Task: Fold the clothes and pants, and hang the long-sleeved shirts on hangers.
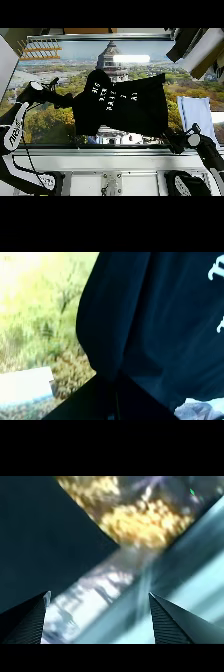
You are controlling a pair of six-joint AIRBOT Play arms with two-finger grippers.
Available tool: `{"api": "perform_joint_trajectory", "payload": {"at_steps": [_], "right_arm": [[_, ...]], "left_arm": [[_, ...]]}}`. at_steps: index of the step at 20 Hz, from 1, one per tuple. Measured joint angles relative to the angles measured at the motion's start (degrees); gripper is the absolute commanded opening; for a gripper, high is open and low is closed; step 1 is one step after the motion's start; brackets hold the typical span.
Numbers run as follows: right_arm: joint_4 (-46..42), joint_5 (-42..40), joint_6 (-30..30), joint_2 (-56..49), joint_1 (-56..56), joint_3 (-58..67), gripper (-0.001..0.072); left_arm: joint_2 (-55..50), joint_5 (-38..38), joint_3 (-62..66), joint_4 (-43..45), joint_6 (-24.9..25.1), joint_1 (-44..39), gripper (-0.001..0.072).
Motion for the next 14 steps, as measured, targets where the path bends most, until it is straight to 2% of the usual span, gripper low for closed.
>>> {"api": "perform_joint_trajectory", "payload": {"at_steps": [2,3,6,7,9,10,14], "right_arm": [[1.1,-4.8,0.6,-1.0,0.8,-0.3,0.0657],[1.3,-7.1,0.6,-1.5,1.5,-0.4,0.0572],[2.2,-13.3,1.0,-3.8,4.3,-0.5,0.0559],[2.2,-14.7,1.0,-4.8,5.2,-0.4,0.0460],[2.3,-15.9,0.8,-6.4,6.5,-0.2,0.0106],[2.4,-16.1,-0.2,-7.2,7.0,0.1,0.0009],[0.8,-15.8,-7.2,-8.2,7.7,4.9,0.0008]], "left_arm": [[0.1,-0.2,-0.7,0.0,0.0,0.0,0.0009],[0.2,-0.4,-1.0,0.0,0.1,0.0,0.0009],[0.2,-0.4,-1.5,0.0,0.2,0.0,0.0009],[0.2,-0.5,-1.6,-0.1,0.2,0.0,0.0009],[0.2,-0.9,-1.7,-0.1,0.2,0.0,0.0009],[0.2,-1.1,-1.7,-0.1,0.2,0.0,0.0009],[2.4,-2.2,-1.7,-0.1,0.2,0.0,0.0009]]}}
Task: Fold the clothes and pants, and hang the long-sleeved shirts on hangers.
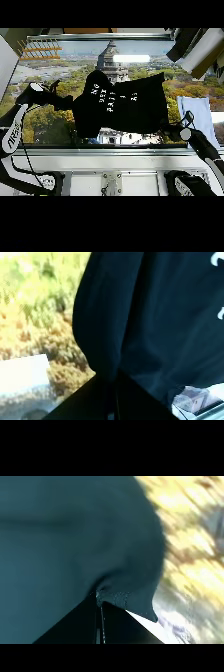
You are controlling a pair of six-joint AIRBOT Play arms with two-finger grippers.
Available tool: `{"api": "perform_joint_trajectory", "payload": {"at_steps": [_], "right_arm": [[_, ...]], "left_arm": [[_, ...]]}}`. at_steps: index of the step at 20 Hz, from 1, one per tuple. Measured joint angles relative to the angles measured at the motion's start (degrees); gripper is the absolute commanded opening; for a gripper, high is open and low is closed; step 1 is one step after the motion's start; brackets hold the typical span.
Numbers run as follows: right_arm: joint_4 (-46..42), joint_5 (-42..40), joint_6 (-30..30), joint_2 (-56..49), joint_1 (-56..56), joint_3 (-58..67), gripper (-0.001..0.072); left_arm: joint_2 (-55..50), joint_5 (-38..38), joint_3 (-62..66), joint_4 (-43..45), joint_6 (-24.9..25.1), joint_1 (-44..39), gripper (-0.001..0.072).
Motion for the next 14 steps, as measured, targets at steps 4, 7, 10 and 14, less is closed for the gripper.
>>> {"api": "perform_joint_trajectory", "payload": {"at_steps": [4,7,10,14], "right_arm": [[-5.0,4.4,-11.0,1.0,-0.4,16.8,0.0007],[-6.5,7.7,-20.4,2.3,-1.0,34.8,0.0007],[-7.4,9.4,-26.4,4.3,-1.2,52.1,0.0008],[-7.8,10.4,-29.2,8.8,-1.3,64.0,0.0008]], "left_arm": [[8.4,-1.5,5.5,0.0,-0.1,0.1,0.0009],[17.7,-2.6,14.6,0.0,-0.2,0.1,0.0009],[28.1,-2.1,23.6,-0.1,-0.1,0.1,0.0009],[40.5,-0.9,31.9,-0.2,-0.1,0.1,0.0009]]}}
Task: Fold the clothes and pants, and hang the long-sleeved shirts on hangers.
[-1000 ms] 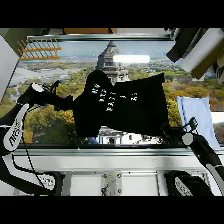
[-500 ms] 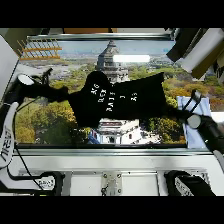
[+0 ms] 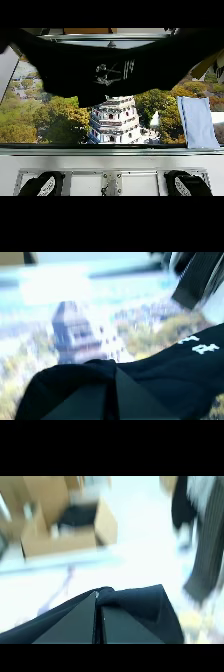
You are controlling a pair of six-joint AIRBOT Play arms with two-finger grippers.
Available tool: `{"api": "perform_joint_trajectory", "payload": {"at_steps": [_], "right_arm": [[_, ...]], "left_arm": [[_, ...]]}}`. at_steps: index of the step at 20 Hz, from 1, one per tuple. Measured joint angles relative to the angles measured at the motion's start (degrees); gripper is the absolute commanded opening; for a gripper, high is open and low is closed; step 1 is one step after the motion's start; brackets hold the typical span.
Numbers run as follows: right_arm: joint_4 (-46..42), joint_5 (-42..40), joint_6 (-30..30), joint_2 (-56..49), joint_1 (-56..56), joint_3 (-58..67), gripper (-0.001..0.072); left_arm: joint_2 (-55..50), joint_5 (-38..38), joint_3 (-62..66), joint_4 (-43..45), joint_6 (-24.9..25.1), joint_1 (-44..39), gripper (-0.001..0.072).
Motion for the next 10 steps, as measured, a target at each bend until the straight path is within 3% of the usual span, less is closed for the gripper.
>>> {"api": "perform_joint_trajectory", "payload": {"at_steps": [4,10], "right_arm": [[-0.2,1.8,-1.0,5.8,0.0,3.5,0.0007],[-0.5,4.7,-1.3,10.2,0.0,4.6,0.0007]], "left_arm": [[10.3,1.7,2.4,0.1,-0.3,0.0,0.0009],[20.9,10.5,-5.5,0.2,-2.3,0.0,0.0009]]}}
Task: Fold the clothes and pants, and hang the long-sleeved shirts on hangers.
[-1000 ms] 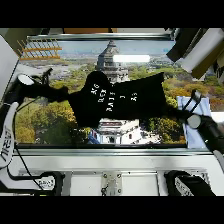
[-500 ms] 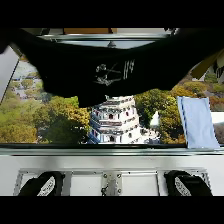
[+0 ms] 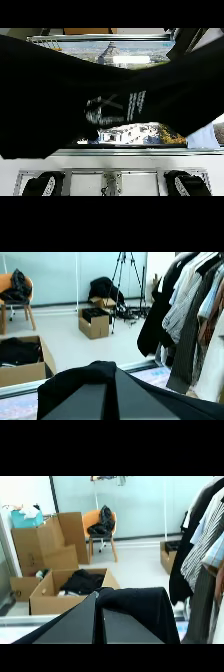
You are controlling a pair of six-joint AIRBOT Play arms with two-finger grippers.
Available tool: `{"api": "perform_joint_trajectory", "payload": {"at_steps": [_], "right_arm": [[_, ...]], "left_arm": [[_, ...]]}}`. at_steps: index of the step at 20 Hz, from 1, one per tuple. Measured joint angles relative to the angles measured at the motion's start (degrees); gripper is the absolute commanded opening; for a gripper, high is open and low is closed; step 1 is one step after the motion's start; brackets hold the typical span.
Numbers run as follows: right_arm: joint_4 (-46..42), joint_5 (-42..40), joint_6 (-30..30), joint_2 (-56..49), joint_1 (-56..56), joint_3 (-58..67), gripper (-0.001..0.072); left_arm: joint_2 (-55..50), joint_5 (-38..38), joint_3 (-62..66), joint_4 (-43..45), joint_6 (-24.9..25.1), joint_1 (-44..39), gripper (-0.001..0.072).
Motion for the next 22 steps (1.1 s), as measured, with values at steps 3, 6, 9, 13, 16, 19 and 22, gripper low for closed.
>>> {"api": "perform_joint_trajectory", "payload": {"at_steps": [3,6,9,13,16,19,22], "right_arm": [[-0.1,5.3,0.0,-2.7,0.0,0.1,0.0007],[-0.1,12.4,0.3,-10.5,0.0,0.1,0.0007],[-0.1,16.3,0.7,-22.1,0.0,0.1,0.0007],[-0.1,16.4,1.0,-39.4,0.0,0.1,0.0007],[0.1,12.5,1.0,-49.6,0.0,0.2,0.0007],[0.2,7.6,1.0,-56.3,0.0,0.2,0.0008],[0.5,2.6,3.7,-60.0,0.0,0.2,0.0007]], "left_arm": [[-1.8,2.0,-4.6,0.0,-1.1,0.0,0.0009],[-9.0,1.3,-8.3,0.2,-1.7,0.0,0.0009],[-20.9,0.5,-10.5,0.2,-1.9,0.0,0.0009],[-39.7,0.2,-11.5,0.0,0.1,0.0,0.0009],[-51.8,1.3,-11.6,-0.3,1.5,0.0,0.0009],[-59.9,4.2,-11.7,-0.5,2.2,0.0,0.0009],[-64.0,6.9,-11.7,-0.6,2.4,-0.1,0.0009]]}}
